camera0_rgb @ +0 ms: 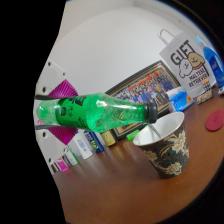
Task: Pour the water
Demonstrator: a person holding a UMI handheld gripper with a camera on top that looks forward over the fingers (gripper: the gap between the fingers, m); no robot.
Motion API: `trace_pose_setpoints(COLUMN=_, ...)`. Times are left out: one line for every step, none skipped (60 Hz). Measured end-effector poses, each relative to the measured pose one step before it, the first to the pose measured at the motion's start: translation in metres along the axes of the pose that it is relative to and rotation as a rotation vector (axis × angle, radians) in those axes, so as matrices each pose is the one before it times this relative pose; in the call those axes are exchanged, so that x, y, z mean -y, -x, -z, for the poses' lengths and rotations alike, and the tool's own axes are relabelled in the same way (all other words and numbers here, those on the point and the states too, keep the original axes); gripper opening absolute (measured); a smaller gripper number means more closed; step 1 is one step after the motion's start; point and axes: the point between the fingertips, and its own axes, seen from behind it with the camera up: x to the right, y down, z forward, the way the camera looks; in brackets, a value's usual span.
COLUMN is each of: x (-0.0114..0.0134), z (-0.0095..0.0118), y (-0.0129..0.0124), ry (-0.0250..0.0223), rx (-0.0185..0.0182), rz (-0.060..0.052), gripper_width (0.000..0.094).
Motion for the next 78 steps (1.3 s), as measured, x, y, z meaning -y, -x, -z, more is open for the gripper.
trace_pose_setpoints(x=-0.00009, z=-0.00047, y=-0.00026, ry=0.00275, rx=-0.00244, rz=0.0010, gripper_width=0.0328)
trace_pose_setpoints(x=-0.00032, z=-0.00033, y=0.00023, ry=0.00341, rx=-0.00195, rz=0.0014, gripper_width=0.0328)
trace_pose_setpoints(x=-0.00030, z=-0.00035, y=0.00041, ry=0.00297, rx=-0.00144, rz=0.0033, gripper_width=0.0328)
trace_pose_setpoints(x=-0.00024, z=-0.00008, y=0.00056, ry=0.00240, rx=-0.00262, rz=0.0070, gripper_width=0.0328)
trace_pose_setpoints(x=-0.00015, z=-0.00006, y=0.00030, ry=0.00214, rx=-0.00610, rz=0.0118, gripper_width=0.0328)
trace_pose_setpoints(x=-0.00188, z=0.00172, y=0.00098, ry=0.00211, rx=-0.01124, rz=0.0165, gripper_width=0.0329)
trace_pose_setpoints(x=-0.00073, z=-0.00011, y=0.00009, ry=0.00248, rx=-0.01112, rz=0.0260, gripper_width=0.0329)
trace_pose_setpoints(x=-0.00031, z=0.00001, y=0.00015, ry=0.00415, rx=-0.00916, rz=0.0310, gripper_width=0.0329)
trace_pose_setpoints(x=-0.00052, z=0.00037, y=0.00124, ry=0.00369, rx=-0.00749, rz=0.0327, gripper_width=0.0329)
trace_pose_setpoints(x=-0.00059, z=0.00052, y=0.00188, ry=0.00435, rx=-0.00772, rz=0.0346, gripper_width=0.0326)
trace_pose_setpoints(x=-0.00061, z=0.00072, y=0.00207, ry=0.00492, rx=-0.00825, rz=0.0366, gripper_width=0.0327)
trace_pose_setpoints(x=-0.00022, z=0.00091, y=0.00238, ry=0.00426, rx=-0.00747, rz=0.0393, gripper_width=0.0326)
trace_pose_setpoints(x=0.00044, z=0.00098, y=0.00297, ry=0.00259, rx=-0.00589, rz=0.0427, gripper_width=0.0328)
trace_pose_setpoints(x=0.00067, z=0.00109, y=0.00342, ry=0.00179, rx=-0.00511, rz=0.0464, gripper_width=0.0329)
trace_pose_setpoints(x=0.00135, z=0.00131, y=0.00370, ry=0.00073, rx=-0.00458, rz=0.0480, gripper_width=0.0329)
trace_pose_setpoints(x=0.00245, z=0.00248, y=0.00641, ry=-0.00089, rx=-0.00435, rz=0.0426, gripper_width=0.0328)
trace_pose_setpoints(x=0.00295, z=0.00096, y=0.00359, ry=0.00041, rx=-0.00590, rz=0.0507, gripper_width=0.0328)
trace_pose_setpoints(x=0.00209, z=0.00061, y=0.00351, ry=-0.00250, rx=-0.01128, rz=0.0521, gripper_width=0.0329)
trace_pose_setpoints(x=0.00425, z=0.00107, y=0.00355, ry=-0.00268, rx=-0.00641, rz=0.0519, gripper_width=0.0330)
trace_pose_setpoints(x=0.00527, z=0.00144, y=0.00359, ry=-0.00364, rx=-0.00624, rz=0.0527, gripper_width=0.0329)
trace_pose_setpoints(x=0.00585, z=0.00174, y=0.00381, ry=-0.00544, rx=-0.00529, rz=0.0534, gripper_width=0.0329)
trace_pose_setpoints(x=0.00645, z=0.00201, y=0.00380, ry=-0.00623, rx=-0.00428, rz=0.0526, gripper_width=0.0329)
trace_pose_setpoints(x=0.00674, z=0.00194, y=0.00343, ry=-0.00619, rx=-0.00375, rz=0.0511, gripper_width=0.0330)
trace_pose_setpoints(x=0.00733, z=0.00224, y=0.00188, ry=-0.01015, rx=0.00341, rz=0.0488, gripper_width=0.0329)
trace_pose_setpoints(x=0.01059, z=0.00270, y=0.00240, ry=-0.00315, rx=-0.00094, rz=0.0445, gripper_width=0.0329)
trace_pose_setpoints(x=0.00738, z=0.00245, y=0.00293, ry=-0.00551, rx=-0.00134, rz=0.0469, gripper_width=0.0329)
trace_pose_setpoints(x=0.00724, z=0.00120, y=0.00384, ry=-0.00580, rx=-0.00963, rz=0.0469, gripper_width=0.0329)
trace_pose_setpoints(x=0.00825, z=0.00263, y=0.00114, ry=-0.00580, rx=-0.00300, rz=0.0455, gripper_width=0.0329)
trace_pose_setpoints(x=0.00924, z=0.00450, y=-0.00204, ry=-0.00658, rx=0.00277, rz=0.0452, gripper_width=0.0329)
trace_pose_setpoints(x=0.00758, z=0.00088, y=0.00015, ry=-0.00478, rx=-0.01582, rz=0.0492, gripper_width=0.0328)
trace_pose_setpoints(x=0.00901, z=0.00433, y=-0.00452, ry=-0.00652, rx=-0.00043, rz=0.0476, gripper_width=0.0328)
trace_pose_setpoints(x=0.00718, z=0.00070, y=-0.00110, ry=-0.00259, rx=-0.01640, rz=0.0502, gripper_width=0.0329)
trace_pose_setpoints(x=0.00735, z=0.00251, y=-0.00359, ry=-0.00362, rx=-0.00815, rz=0.0483, gripper_width=0.0328)
trace_pose_setpoints(x=0.00698, z=0.00322, y=-0.00705, ry=-0.00710, rx=-0.00203, rz=0.0458, gripper_width=0.0328)
trace_pose_setpoints(x=0.00615, z=0.00191, y=-0.00645, ry=-0.00240, rx=-0.01172, rz=0.0457, gripper_width=0.0328)
trace_pose_setpoints(x=0.00562, z=0.00278, y=-0.00612, ry=-0.00405, rx=-0.00965, rz=0.0423, gripper_width=0.0329)
trace_pose_setpoints(x=0.00518, z=0.00130, y=-0.00685, ry=-0.00233, rx=-0.01065, rz=0.0429, gripper_width=0.0329)
trace_pose_setpoints(x=0.00450, z=0.00112, y=-0.00752, ry=-0.00272, rx=-0.01112, rz=0.0426, gripper_width=0.0328)
trace_pose_setpoints(x=0.00585, z=-0.00052, y=-0.00688, ry=0.00322, rx=-0.01886, rz=0.0394, gripper_width=0.0329)
trace_pose_setpoints(x=0.00312, z=0.00151, y=-0.00827, ry=-0.00105, rx=-0.01334, rz=0.0415, gripper_width=0.0327)
trace_pose_setpoints(x=0.00273, z=0.00068, y=-0.00923, ry=-0.00114, rx=-0.01450, rz=0.0428, gripper_width=0.0328)
trace_pose_setpoints(x=0.00154, z=0.00042, y=-0.00952, ry=-0.00072, rx=-0.01500, rz=0.0441, gripper_width=0.0328)
trace_pose_setpoints(x=0.00010, z=-0.00001, y=-0.00958, ry=0.00093, rx=-0.01389, rz=0.0441, gripper_width=0.0328)
trace_pose_setpoints(x=-0.00127, z=-0.00021, y=-0.00936, ry=0.00326, rx=-0.01201, rz=0.0429, gripper_width=0.0328)
trace_pose_setpoints(x=-0.00441, z=0.00077, y=-0.00957, ry=-0.00142, rx=-0.00590, rz=0.0419, gripper_width=0.0327)
trace_pose_setpoints(x=-0.00326, z=-0.00097, y=-0.00853, ry=0.00633, rx=-0.01068, rz=0.0386, gripper_width=0.0327)
trace_pose_setpoints(x=-0.00404, z=-0.00125, y=-0.00836, ry=0.00570, rx=-0.00992, rz=0.0374, gripper_width=0.0328)
trace_pose_setpoints(x=-0.00543, z=-0.00035, y=-0.01030, ry=0.00079, rx=-0.00484, rz=0.0344, gripper_width=0.0327)
trace_pose_setpoints(x=-0.00521, z=-0.00154, y=-0.00657, ry=0.00648, rx=-0.00653, rz=0.0334, gripper_width=0.0327)
trace_pose_setpoints(x=-0.00473, z=-0.00138, y=-0.00565, ry=0.01147, rx=-0.00670, rz=0.0290, gripper_width=0.0327)
trace_pose_setpoints(x=-0.00659, z=-0.00153, y=-0.00524, ry=0.00863, rx=-0.00333, rz=0.0274, gripper_width=0.0326)
trace_pose_setpoints(x=-0.00705, z=-0.00156, y=-0.00481, ry=0.00923, rx=-0.00234, rz=0.0240, gripper_width=0.0327)
trace_pose_setpoints(x=-0.00727, z=-0.00168, y=-0.00443, ry=0.00944, rx=-0.00135, rz=0.0216, gripper_width=0.0326)
trace_pose_setpoints(x=-0.00732, z=-0.00172, y=-0.00407, ry=0.00838, rx=-0.00071, rz=0.0187, gripper_width=0.0327)
trace_pose_setpoints(x=-0.00724, z=-0.00147, y=-0.00341, ry=0.00757, rx=-0.00045, rz=0.0156, gripper_width=0.0327)
trace_pose_setpoints(x=-0.00709, z=-0.00166, y=-0.00274, ry=0.00743, rx=0.00006, rz=0.0138, gripper_width=0.0327)
trace_pose_setpoints(x=-0.00696, z=-0.00161, y=-0.00258, ry=0.00721, rx=0.00093, rz=0.0121, gripper_width=0.0326)
trace_pose_setpoints(x=-0.00706, z=-0.00156, y=-0.00238, ry=0.00676, rx=0.00136, rz=0.0102, gripper_width=0.0327)
trace_pose_setpoints(x=-0.00911, z=-0.00233, y=-0.00240, ry=-0.00084, rx=0.00214, rz=0.0107, gripper_width=0.0327)
trace_pose_setpoints(x=-0.00636, z=-0.00123, y=-0.00156, ry=0.00740, rx=0.00206, rz=0.0048, gripper_width=0.0328)
trace_pose_setpoints(x=-0.00609, z=-0.00137, y=-0.00248, ry=0.00824, rx=0.00418, rz=0.0024, gripper_width=0.0328)
trace_pose_setpoints(x=-0.00616, z=-0.00164, y=-0.00127, ry=0.00675, rx=0.00125, rz=0.0018, gripper_width=0.0326)
trace_pose_setpoints(x=-0.00599, z=-0.00163, y=-0.00117, ry=0.00645, rx=0.00176, rz=-0.0001, gripper_width=0.0326)
trace_pose_setpoints(x=-0.00566, z=-0.00176, y=-0.00085, ry=0.00638, rx=0.00341, rz=-0.0025, gripper_width=0.0327)
trace_pose_setpoints(x=-0.00514, z=-0.00171, y=-0.00086, ry=0.00615, rx=0.00366, rz=-0.0043, gripper_width=0.0328)
trace_pose_setpoints(x=-0.00496, z=-0.00150, y=-0.00090, ry=0.00549, rx=0.00258, rz=-0.0036, gripper_width=0.0327)
trace_pose_setpoints(x=-0.00455, z=-0.00147, y=-0.00141, ry=0.00448, rx=0.00103, rz=-0.0024, gripper_width=0.0328)
trace_pose_setpoints(x=-0.00442, z=-0.00134, y=-0.00105, ry=0.00391, rx=0.00012, rz=-0.0018, gripper_width=0.0328)
trace_pose_setpoints(x=-0.00484, z=-0.00245, y=-0.00074, ry=0.00168, rx=0.00052, rz=0.0006, gripper_width=0.0327)
trace_pose_setpoints(x=-0.00350, z=-0.00063, y=-0.00007, ry=0.00278, rx=0.00212, rz=-0.0021, gripper_width=0.0328)
trace_pose_setpoints(x=-0.00363, z=-0.00116, y=-0.00037, ry=0.00174, rx=0.00209, rz=-0.0019, gripper_width=0.0328)
trace_pose_setpoints(x=-0.00358, z=-0.00128, y=-0.00017, ry=0.00185, rx=0.00130, rz=-0.0022, gripper_width=0.0327)
trace_pose_setpoints(x=-0.00382, z=-0.00112, y=-0.00022, ry=0.00410, rx=0.00142, rz=-0.0029, gripper_width=0.0330)
trace_pose_setpoints(x=-0.00398, z=-0.00093, y=-0.00001, ry=0.00514, rx=0.00163, rz=-0.0027, gripper_width=0.0330)
trace_pose_setpoints(x=-0.00356, z=-0.00074, y=-0.00057, ry=0.00392, rx=0.00002, rz=-0.0016, gripper_width=0.0331)
trace_pose_setpoints(x=-0.00342, z=-0.00084, y=-0.00114, ry=0.00179, rx=-0.00246, rz=0.0001, gripper_width=0.0330)
trace_pose_setpoints(x=-0.00301, z=-0.00157, y=-0.00142, ry=0.00126, rx=-0.00418, rz=0.0020, gripper_width=0.0330)
trace_pose_setpoints(x=-0.00427, z=0.00010, y=-0.00038, ry=0.00505, rx=-0.00312, rz=0.0023, gripper_width=0.0330)
